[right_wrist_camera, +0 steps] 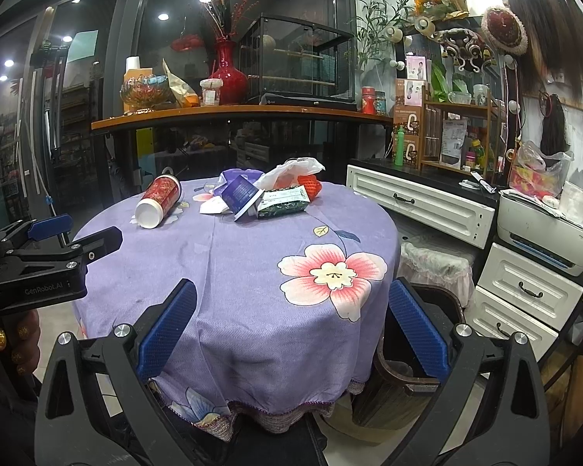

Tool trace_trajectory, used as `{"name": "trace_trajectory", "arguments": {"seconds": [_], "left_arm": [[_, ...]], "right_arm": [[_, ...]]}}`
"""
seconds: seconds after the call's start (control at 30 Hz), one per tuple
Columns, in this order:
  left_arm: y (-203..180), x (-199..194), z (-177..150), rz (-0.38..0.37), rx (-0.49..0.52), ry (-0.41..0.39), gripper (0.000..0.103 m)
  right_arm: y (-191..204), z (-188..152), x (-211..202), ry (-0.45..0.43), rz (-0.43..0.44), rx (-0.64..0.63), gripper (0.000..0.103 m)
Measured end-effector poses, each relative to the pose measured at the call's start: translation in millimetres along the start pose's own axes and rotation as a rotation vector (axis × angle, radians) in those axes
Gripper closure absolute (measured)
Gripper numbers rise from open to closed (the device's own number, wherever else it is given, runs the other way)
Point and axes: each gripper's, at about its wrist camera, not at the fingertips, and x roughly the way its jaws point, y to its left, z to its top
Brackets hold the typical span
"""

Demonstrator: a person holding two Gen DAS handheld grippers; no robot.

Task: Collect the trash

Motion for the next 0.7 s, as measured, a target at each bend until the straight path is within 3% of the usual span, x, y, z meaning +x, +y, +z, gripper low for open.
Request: {"name": "trace_trajectory", "arguments": {"seconds": [0.7], "left_arm": [[0.8, 5.5, -5.7, -0.004, 0.002, 0.015, 0.005]], "right_arm": [[1.0, -6.1, 5.3, 0.012, -0.001, 0.003, 0.005]]}}
